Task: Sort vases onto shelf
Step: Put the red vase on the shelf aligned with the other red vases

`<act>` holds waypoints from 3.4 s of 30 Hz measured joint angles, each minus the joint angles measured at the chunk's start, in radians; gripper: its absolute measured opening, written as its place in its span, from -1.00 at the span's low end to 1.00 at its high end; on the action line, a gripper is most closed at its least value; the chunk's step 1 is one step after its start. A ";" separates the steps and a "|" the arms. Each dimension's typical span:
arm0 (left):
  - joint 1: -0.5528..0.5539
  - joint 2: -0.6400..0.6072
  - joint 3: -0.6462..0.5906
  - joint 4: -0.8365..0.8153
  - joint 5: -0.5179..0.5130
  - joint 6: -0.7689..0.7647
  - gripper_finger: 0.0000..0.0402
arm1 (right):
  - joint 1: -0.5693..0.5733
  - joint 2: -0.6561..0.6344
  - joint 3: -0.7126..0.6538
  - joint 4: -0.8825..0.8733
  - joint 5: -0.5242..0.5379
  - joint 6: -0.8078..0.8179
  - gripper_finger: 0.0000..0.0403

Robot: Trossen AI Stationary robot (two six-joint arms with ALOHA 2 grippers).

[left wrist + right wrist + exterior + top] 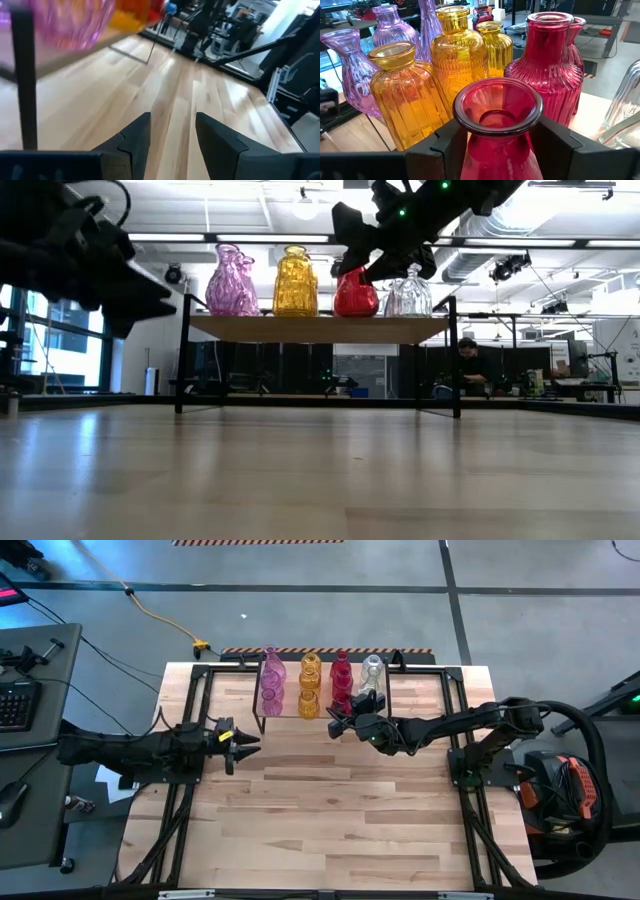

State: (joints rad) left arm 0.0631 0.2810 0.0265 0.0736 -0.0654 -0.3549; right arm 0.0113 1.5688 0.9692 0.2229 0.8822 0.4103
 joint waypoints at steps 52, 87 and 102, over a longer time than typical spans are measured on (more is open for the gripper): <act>0.000 0.020 -0.014 -0.054 0.009 -0.079 -0.27 | -0.039 0.000 0.000 0.052 -0.047 -0.011 -0.02; 0.000 0.020 -0.014 -0.054 0.009 -0.079 -0.27 | 0.013 0.000 0.000 0.073 0.008 0.001 0.21; 0.000 0.020 -0.014 -0.054 0.009 -0.080 -0.27 | 0.032 -0.005 0.000 0.028 0.064 0.064 0.21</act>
State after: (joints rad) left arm 0.0631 0.3010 0.0128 0.0193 -0.0563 -0.4344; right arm 0.0431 1.5642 0.9691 0.2512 0.9466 0.4738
